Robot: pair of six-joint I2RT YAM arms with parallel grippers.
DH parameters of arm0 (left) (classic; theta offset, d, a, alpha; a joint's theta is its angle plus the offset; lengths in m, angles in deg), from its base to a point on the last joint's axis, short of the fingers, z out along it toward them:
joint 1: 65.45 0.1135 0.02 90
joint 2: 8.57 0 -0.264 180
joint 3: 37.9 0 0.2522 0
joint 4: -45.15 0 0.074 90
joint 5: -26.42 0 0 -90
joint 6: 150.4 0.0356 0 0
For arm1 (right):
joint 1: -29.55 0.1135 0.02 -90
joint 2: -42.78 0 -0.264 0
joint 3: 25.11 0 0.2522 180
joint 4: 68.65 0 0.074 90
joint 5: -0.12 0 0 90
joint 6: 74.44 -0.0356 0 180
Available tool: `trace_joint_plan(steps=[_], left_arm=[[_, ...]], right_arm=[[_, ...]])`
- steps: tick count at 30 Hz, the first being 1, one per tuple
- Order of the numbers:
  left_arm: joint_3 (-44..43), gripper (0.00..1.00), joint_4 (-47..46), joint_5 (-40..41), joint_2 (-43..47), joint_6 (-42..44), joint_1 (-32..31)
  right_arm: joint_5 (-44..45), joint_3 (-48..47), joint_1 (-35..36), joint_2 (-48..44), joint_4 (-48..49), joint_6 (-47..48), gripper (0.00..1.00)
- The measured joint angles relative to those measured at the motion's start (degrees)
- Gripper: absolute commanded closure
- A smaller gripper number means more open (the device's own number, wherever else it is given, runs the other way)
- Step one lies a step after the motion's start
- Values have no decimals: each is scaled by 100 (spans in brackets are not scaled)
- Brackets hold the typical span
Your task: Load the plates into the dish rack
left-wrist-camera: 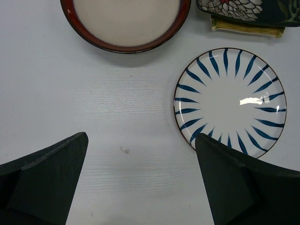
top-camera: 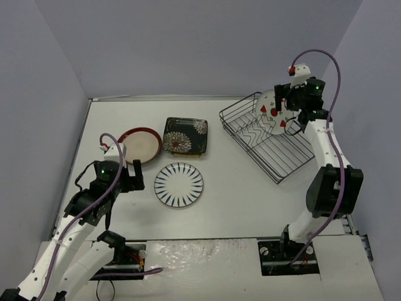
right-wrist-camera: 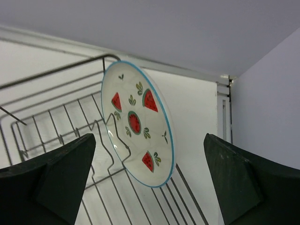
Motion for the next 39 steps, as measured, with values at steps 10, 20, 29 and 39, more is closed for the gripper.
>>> trace_joint_plan(steps=[10, 20, 29, 39], left_arm=[[207, 3, -118, -224, -1030, -1504, 0], [649, 3, -623, -449, -1933, -2468, -94], [651, 10, -1060, -443, -2844, -2767, -344], [691, 40, -1165, -352, -3059, -2839, -431]], right_arm=[[465, 785, 1019, -2134, 224, -1879, 0], [654, 2417, 2516, -2843, 332, -3043, 0], [1104, 3175, 3703, -3194, 248, -3447, 0], [1518, 3965, 4672, -3194, 324, -3944, 0]])
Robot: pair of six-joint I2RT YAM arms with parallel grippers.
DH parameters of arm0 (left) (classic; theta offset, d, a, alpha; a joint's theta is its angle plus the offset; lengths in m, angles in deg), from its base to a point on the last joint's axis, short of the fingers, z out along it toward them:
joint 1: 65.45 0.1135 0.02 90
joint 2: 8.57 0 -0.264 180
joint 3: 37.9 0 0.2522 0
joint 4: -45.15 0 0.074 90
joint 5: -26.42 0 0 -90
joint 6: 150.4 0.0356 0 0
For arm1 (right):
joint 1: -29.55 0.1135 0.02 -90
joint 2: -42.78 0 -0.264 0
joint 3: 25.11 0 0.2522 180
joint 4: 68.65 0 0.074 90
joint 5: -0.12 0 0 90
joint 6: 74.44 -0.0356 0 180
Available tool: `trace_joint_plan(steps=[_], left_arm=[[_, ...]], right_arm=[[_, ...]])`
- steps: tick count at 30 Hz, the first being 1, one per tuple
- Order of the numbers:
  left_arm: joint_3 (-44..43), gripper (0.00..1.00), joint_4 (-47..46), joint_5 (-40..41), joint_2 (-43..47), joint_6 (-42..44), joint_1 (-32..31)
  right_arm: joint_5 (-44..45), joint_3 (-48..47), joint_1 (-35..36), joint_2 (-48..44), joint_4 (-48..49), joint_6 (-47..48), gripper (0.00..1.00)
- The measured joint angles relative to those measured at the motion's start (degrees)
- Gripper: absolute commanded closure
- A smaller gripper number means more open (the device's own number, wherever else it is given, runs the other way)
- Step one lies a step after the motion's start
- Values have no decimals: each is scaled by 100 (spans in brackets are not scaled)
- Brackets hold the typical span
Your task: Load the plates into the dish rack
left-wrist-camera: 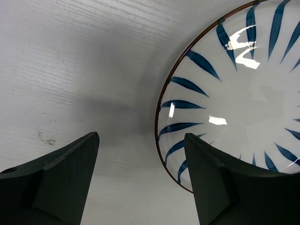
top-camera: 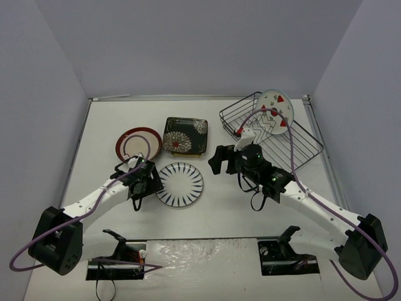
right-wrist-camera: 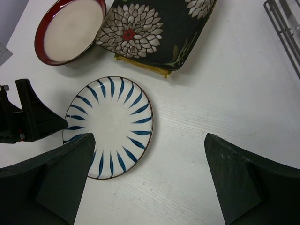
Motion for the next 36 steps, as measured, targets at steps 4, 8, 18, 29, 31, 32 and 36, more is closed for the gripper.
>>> trace_joint_plan(steps=[4, 8, 18, 29, 31, 32, 36], left_arm=[[165, 50, -123, -3, -8, -53, 0], [247, 58, -255, -18, -117, -118, -32], [227, 71, -853, -178, -489, -255, -148], [177, 100, -1406, -378, -685, -446, -142], [177, 100, -1363, -449, -638, -478, -142], [179, 100, -1300, -497, -603, -493, -144], [188, 100, -959, -623, -215, -581, -153]], right_arm=[[25, 232, 103, -3, 109, -137, 0], [44, 470, 140, -14, 164, -293, 0], [87, 841, 202, -132, 351, -575, 0], [-318, 1185, 207, 139, 789, -960, 0], [-445, 1185, 211, 325, 936, -1038, 0], [-502, 1187, 211, 432, 1004, -1076, 0], [-715, 1247, 210, 740, 1216, -1251, 0]])
